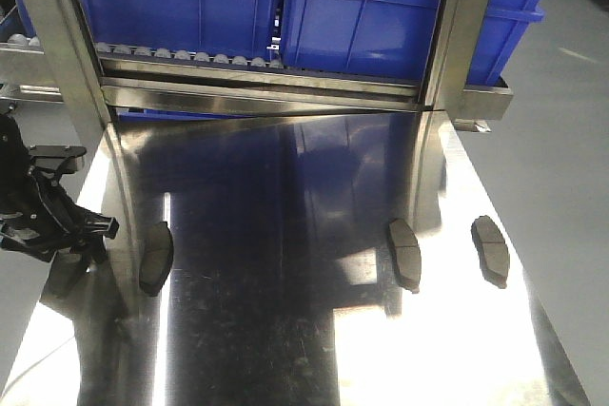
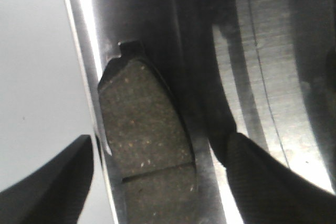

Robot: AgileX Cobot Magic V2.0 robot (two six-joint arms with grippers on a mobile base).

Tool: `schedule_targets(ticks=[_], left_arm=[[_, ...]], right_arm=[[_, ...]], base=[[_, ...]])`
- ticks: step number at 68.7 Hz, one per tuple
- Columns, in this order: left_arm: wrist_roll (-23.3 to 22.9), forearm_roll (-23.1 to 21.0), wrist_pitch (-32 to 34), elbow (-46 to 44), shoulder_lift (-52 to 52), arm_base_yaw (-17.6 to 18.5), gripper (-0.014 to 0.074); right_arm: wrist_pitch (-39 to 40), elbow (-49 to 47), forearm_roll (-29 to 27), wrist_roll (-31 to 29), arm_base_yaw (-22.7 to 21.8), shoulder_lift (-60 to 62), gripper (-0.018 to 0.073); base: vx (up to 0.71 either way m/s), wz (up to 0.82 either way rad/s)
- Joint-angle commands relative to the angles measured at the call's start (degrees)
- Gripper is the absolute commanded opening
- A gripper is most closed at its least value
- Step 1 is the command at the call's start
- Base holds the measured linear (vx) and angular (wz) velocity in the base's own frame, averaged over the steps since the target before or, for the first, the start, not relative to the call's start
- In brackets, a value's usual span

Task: Move and align brake pads A on conveyor
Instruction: 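Close the left gripper on the dark brake pad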

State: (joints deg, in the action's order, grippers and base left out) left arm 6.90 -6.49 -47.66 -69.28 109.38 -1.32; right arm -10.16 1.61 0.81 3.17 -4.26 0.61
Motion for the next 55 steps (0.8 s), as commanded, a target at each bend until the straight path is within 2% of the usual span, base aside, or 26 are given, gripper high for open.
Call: schedule_targets(ticks=[1, 38, 46, 55], left_arm=[[0.1, 0.5, -0.8, -1.0, -2.4, 0.1, 0.0435], [0.6, 0.5, -0.3, -1.0, -2.5, 0.1, 0.0106], [2.8, 0.0, 0.3, -0.7, -2.8, 0.2, 0.0066], [5.3, -1.8, 4.9, 1.7, -5.5, 0.4, 0.0057]], right_arm=[[4.0, 0.1, 0.2, -0.2, -0.3, 0.9, -0.0009], [4.0, 0.1, 0.2, -0.2, -0.3, 0.9, -0.0009], [4.0, 0.1, 0.2, -0.2, -0.3, 0.9, -0.0009], [4.0, 0.1, 0.2, -0.2, -0.3, 0.9, -0.0009]], base=[[0.0, 0.0], [0.0, 0.0], [0.0, 0.0], [0.0, 0.0]])
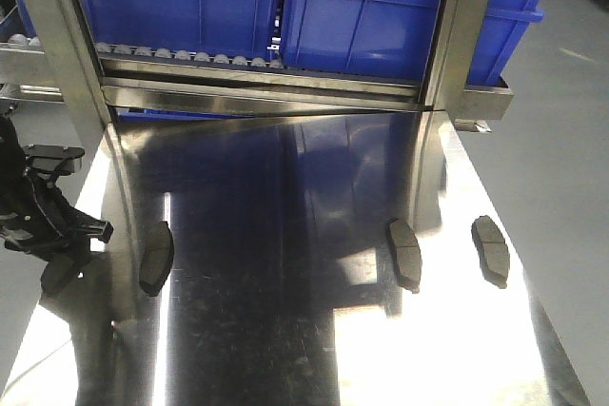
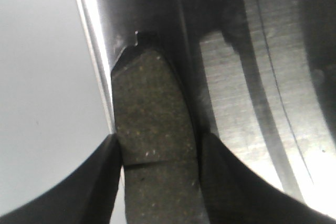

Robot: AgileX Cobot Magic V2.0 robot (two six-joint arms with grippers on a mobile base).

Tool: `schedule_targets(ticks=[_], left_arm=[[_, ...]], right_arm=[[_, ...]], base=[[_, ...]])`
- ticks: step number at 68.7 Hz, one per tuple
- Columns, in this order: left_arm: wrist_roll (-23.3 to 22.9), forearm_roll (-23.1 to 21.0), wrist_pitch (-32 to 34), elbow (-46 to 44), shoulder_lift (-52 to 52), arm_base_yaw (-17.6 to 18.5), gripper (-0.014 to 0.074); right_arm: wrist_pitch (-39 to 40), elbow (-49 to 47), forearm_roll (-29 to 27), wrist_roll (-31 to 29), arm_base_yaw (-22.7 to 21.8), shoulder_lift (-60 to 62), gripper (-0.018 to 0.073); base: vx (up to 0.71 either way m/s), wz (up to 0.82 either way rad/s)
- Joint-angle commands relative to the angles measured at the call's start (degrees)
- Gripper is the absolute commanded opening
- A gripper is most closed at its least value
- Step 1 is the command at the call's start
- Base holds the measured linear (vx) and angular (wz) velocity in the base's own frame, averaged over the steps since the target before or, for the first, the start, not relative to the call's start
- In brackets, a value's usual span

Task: Move and align brake pads A on conveyor
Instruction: 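Close the left gripper on the dark brake pad, then lift the brake pad with the left gripper and raise it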

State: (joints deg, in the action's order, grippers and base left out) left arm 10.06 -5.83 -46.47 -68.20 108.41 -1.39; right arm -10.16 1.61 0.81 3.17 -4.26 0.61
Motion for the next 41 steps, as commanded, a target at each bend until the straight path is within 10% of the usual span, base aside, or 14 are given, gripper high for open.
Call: schedule_targets(ticks=[1, 26, 41], left_arm=[[2.5, -2.6, 4.3, 0.8, -5.0, 0.5, 0.0057], [7.7, -4.4, 18.3, 12.5, -22.1, 0.8, 0.0057], [15.5, -12.7, 25.2, 20.8, -35.6, 3.4, 0.0057]], right_arm=[[4.0, 0.1, 0.2, -0.2, -0.3, 0.9, -0.0009], [4.0, 0.1, 0.2, -0.2, -0.3, 0.9, -0.0009], [4.0, 0.1, 0.2, -0.2, -0.3, 0.9, -0.0009]], base=[[0.0, 0.0], [0.0, 0.0], [0.0, 0.0]])
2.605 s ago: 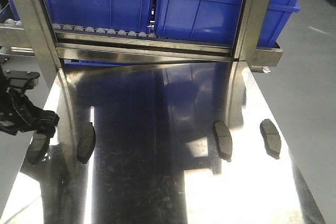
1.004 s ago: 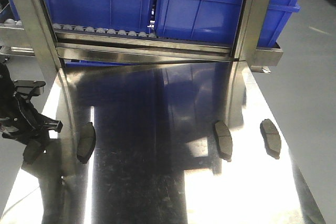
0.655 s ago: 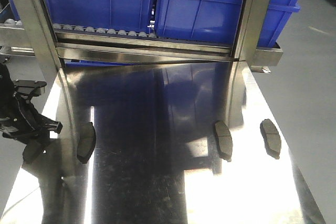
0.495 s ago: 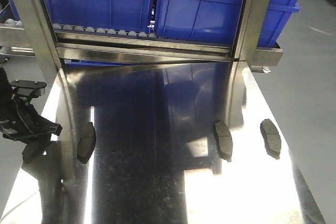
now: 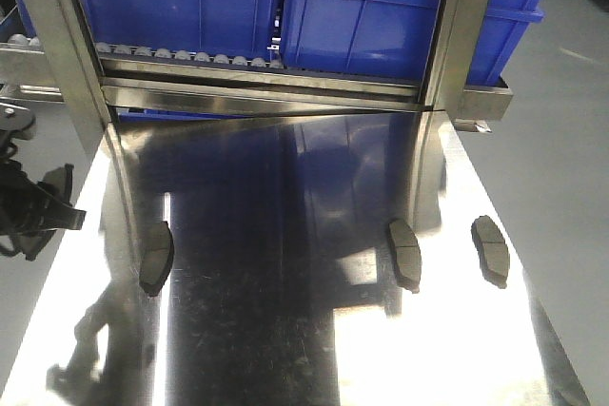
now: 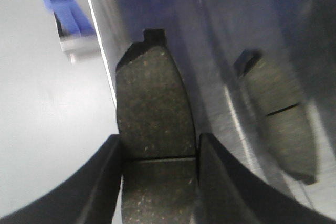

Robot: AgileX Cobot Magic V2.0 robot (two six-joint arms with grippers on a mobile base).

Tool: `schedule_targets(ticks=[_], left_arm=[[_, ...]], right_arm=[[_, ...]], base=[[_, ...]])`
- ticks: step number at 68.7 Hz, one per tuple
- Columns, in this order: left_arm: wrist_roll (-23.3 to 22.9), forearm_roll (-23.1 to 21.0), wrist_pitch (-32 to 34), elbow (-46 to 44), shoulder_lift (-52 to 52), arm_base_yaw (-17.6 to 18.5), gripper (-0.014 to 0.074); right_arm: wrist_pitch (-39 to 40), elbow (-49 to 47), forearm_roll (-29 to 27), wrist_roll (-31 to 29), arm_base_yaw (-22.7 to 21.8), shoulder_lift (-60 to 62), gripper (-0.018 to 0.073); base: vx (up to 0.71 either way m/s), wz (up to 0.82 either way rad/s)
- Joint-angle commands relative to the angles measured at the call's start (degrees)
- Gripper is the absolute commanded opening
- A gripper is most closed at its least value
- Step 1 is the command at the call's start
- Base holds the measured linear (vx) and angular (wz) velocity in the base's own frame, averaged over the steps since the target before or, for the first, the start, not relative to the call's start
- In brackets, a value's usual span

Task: Move and align brake pads A on conveyor
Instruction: 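Lift the brake pad with the left gripper and raise it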

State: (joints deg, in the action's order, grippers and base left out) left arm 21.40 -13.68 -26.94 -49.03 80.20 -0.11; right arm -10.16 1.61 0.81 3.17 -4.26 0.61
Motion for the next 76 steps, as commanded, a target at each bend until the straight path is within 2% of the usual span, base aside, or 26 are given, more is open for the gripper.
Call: schedule_targets(ticks=[1, 8, 20, 38, 49, 58, 76], left_arm=[[4.8, -5.6, 5.8, 2.1, -8.4, 2.5, 0.0057], [8.4, -8.2, 6.7, 5.5, -15.0, 5.3, 0.0057], [8.5, -8.9, 8.9, 12.6, -27.6, 7.9, 0.0057], [7.8, -9.5, 17.8, 26.5, -49.5, 8.2, 0.0057], [6.4, -11.9, 23.8, 32.3, -60.9, 8.2, 0.0057], [6.4, -11.9, 24.9, 34.2, -64.6, 8.2, 0.0057], [6.4, -11.9, 24.9, 34.4, -64.5, 8.2, 0.0057]], right_arm=[[4.0, 0.1, 0.2, -0.2, -0.3, 0.9, -0.0009], [4.0, 0.1, 0.2, -0.2, -0.3, 0.9, -0.0009], [4.0, 0.1, 0.2, -0.2, -0.3, 0.9, -0.0009], [4.0, 0.1, 0.2, -0.2, -0.3, 0.9, -0.0009], [4.0, 0.1, 0.2, -0.2, -0.3, 0.9, -0.0009], [4.0, 0.1, 0.2, -0.2, -0.3, 0.9, -0.0009], [4.0, 0.1, 0.2, -0.2, -0.3, 0.9, -0.0009]], base=[[0.0, 0.0], [0.0, 0.0], [0.0, 0.0], [0.0, 0.0], [0.0, 0.0], [0.0, 0.0], [0.0, 0.0]])
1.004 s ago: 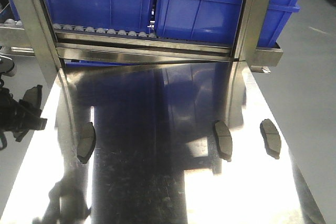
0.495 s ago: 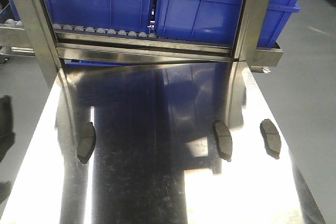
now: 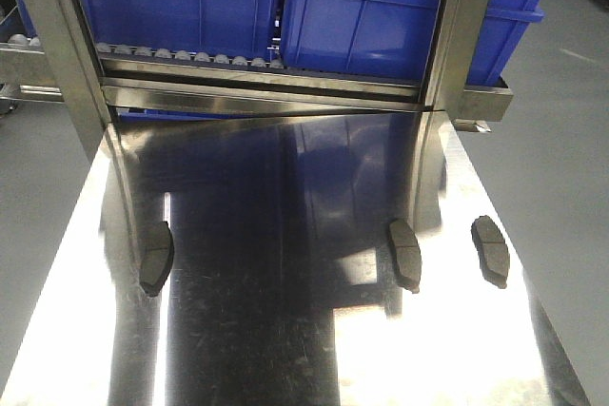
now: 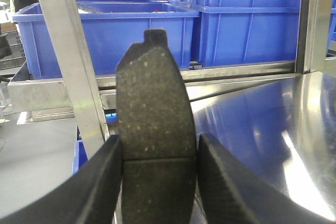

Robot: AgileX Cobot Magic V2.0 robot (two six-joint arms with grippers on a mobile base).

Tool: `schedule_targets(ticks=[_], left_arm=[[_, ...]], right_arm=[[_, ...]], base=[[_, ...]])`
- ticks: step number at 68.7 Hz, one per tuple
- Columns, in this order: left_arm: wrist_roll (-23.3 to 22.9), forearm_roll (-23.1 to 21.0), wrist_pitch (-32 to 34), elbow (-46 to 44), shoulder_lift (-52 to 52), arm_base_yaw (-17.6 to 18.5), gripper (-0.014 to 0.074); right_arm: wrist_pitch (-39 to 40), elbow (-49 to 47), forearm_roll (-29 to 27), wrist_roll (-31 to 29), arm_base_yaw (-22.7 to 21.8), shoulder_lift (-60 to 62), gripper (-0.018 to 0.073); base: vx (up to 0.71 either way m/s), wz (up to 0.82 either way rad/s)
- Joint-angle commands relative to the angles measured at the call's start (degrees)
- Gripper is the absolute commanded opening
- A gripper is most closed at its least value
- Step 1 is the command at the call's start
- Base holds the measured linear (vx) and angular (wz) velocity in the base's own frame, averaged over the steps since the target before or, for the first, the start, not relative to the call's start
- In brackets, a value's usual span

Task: Move and align brake pads A on conveyor
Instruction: 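Lift the brake pad with the left gripper and raise it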

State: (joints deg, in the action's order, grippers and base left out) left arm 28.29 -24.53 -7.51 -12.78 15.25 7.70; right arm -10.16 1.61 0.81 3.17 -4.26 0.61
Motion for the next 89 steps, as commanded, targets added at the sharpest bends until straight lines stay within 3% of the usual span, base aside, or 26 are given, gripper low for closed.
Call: schedule_targets(ticks=[1, 89], left_arm=[[-0.5, -1.0, 5.5, -1.9, 0.4, 0.4, 0.0057], [-0.5, -1.0, 5.5, -1.9, 0.4, 0.4, 0.0057]], right_arm=[[4.0, 0.1, 0.2, -0.2, -0.3, 0.9, -0.0009], [4.6, 0.1, 0.5, -0.1, -0.3, 0.9, -0.0009]], base=[[0.0, 0.0], [0.0, 0.0]])
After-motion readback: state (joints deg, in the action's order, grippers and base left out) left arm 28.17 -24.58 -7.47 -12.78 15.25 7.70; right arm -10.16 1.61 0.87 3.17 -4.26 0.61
